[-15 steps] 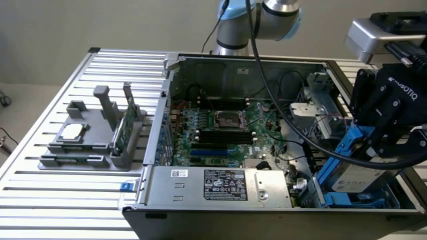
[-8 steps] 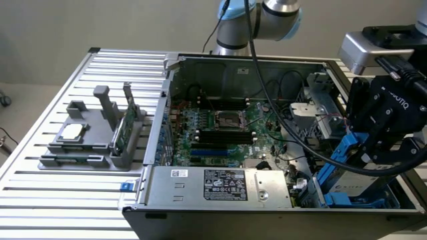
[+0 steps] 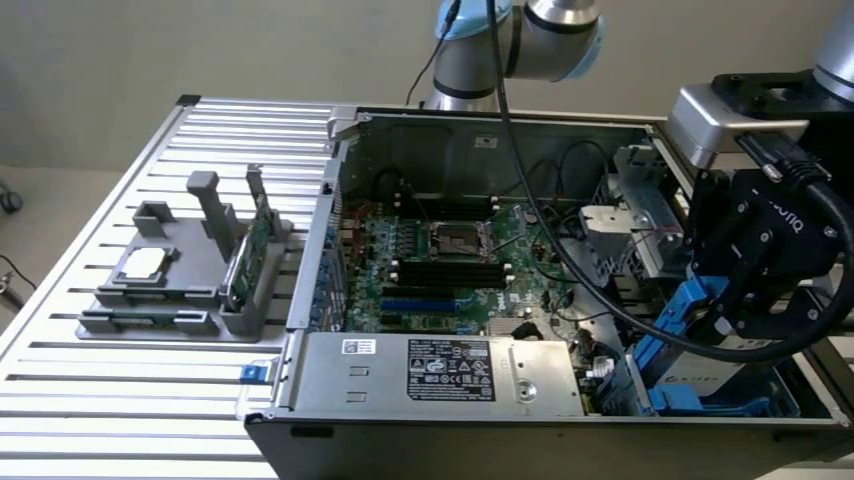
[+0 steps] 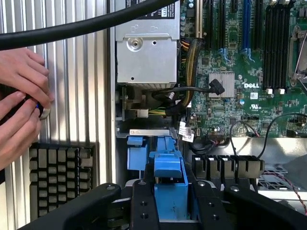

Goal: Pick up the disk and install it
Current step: 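Insert the disk into the insertion slot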

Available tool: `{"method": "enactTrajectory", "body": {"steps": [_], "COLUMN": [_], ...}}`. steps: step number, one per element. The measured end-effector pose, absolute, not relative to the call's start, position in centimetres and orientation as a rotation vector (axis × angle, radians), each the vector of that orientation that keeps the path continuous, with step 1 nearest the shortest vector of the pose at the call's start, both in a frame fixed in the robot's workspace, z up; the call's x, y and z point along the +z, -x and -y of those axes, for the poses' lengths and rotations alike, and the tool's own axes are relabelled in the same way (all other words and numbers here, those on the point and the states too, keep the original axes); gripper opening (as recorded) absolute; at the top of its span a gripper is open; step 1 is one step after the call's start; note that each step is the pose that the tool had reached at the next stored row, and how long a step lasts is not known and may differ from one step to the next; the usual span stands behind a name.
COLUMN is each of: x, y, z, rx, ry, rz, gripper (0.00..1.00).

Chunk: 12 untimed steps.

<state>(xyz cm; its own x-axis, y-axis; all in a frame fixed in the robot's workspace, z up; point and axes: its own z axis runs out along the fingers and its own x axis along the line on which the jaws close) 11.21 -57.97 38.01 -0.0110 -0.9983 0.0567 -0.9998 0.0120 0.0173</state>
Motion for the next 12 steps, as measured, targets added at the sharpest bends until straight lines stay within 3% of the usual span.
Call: {"method": "enactTrajectory", "body": {"steps": [12], "x": [36.5], "y": [-11.2], "z": [58.0], "rx": [0.063], "ry": [-2.163], "rz": [2.186], "gripper": [0.33]}}
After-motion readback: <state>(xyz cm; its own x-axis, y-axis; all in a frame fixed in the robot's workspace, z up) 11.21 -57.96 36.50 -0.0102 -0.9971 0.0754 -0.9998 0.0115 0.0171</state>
